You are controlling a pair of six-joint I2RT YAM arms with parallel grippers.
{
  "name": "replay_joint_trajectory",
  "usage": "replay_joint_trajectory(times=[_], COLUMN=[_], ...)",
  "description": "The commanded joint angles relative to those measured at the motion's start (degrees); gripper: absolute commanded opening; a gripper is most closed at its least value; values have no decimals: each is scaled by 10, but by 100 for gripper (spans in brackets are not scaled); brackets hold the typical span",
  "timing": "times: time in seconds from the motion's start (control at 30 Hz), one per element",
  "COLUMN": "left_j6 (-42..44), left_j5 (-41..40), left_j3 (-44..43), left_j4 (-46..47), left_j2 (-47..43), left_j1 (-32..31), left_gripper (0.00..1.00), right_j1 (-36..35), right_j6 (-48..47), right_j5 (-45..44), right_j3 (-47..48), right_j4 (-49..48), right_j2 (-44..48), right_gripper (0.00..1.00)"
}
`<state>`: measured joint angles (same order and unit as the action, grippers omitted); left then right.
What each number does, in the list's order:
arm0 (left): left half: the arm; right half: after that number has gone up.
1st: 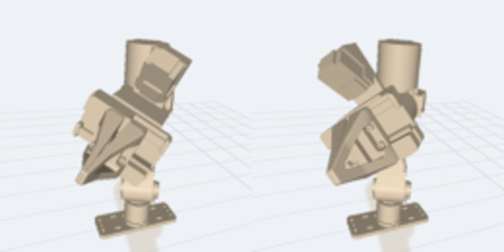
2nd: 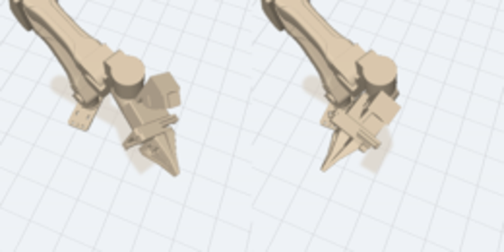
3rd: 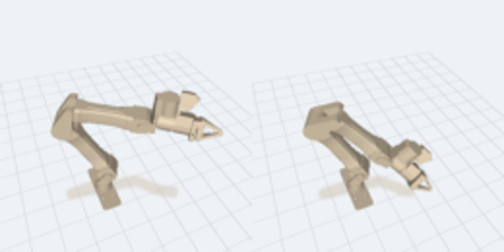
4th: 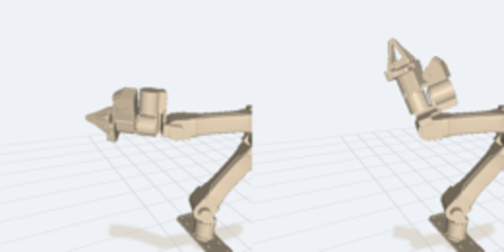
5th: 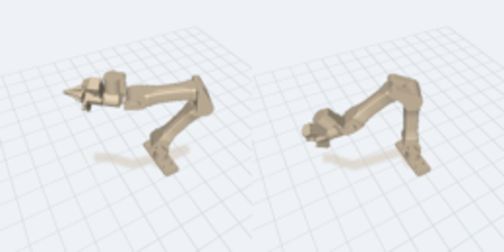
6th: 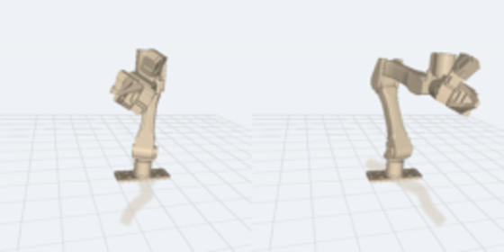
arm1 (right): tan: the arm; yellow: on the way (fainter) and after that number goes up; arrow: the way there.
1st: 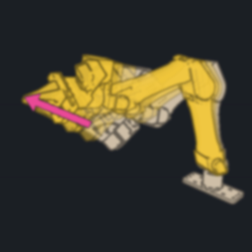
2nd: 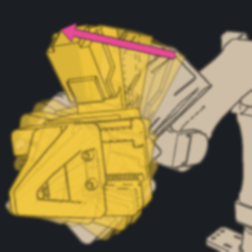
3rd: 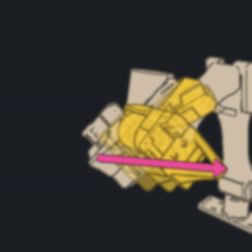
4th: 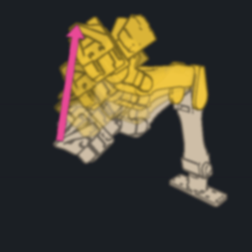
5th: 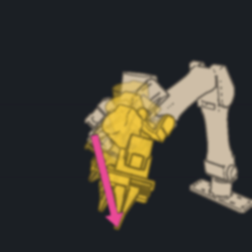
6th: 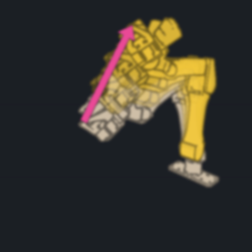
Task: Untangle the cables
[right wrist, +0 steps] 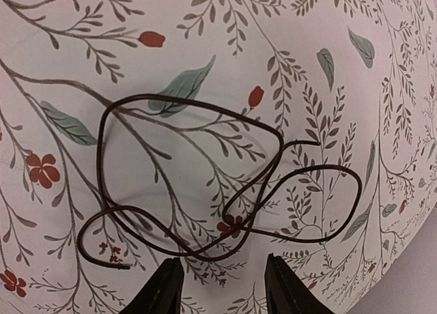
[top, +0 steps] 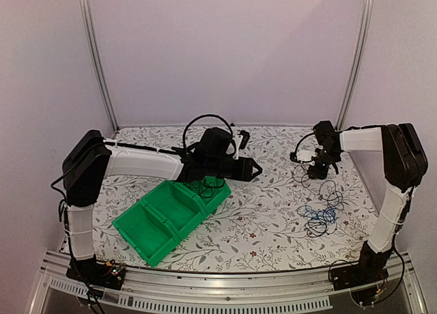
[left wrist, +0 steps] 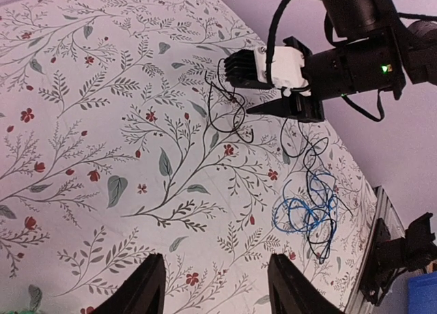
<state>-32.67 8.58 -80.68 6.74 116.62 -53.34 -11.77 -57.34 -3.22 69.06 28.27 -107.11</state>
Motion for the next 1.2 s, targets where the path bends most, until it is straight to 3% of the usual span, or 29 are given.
replay_joint_trajectory(times=[0.0, 0.27, 0.43, 0.6, 0.73, 0.93, 1.17], left_j6=[-4, -11, -12, -9, -4, -4, 19], left_j5=[4, 4, 9, 2, -4, 11, 6], left_j3=[6, 10, 10, 14, 18, 28, 50], left_j4=[12, 13, 13, 12, 16, 62, 132], left_j2=[-33, -35, -31, -28, -27, -23, -26], left_j1=[-7, -8, -9, -9, -9, -10, -25], left_gripper=[51, 51, 51, 51, 52, 53, 54], right_j1=[-8, -21, -28, -31, -50, -68, -69], right_j6=[-22, -29, -37, -18, 14, 88, 157], right_j5=[-8, -6, 0, 22, 68, 239, 395], right_j3=[16, 23, 37, 59, 72, 121, 181], right_j4=[-10, -23, -11, 19, 68, 164, 228], right_j2=[-26, -45, -58, -54, 1, 96, 109], right_gripper=[44, 33, 1, 0, 0, 0, 0])
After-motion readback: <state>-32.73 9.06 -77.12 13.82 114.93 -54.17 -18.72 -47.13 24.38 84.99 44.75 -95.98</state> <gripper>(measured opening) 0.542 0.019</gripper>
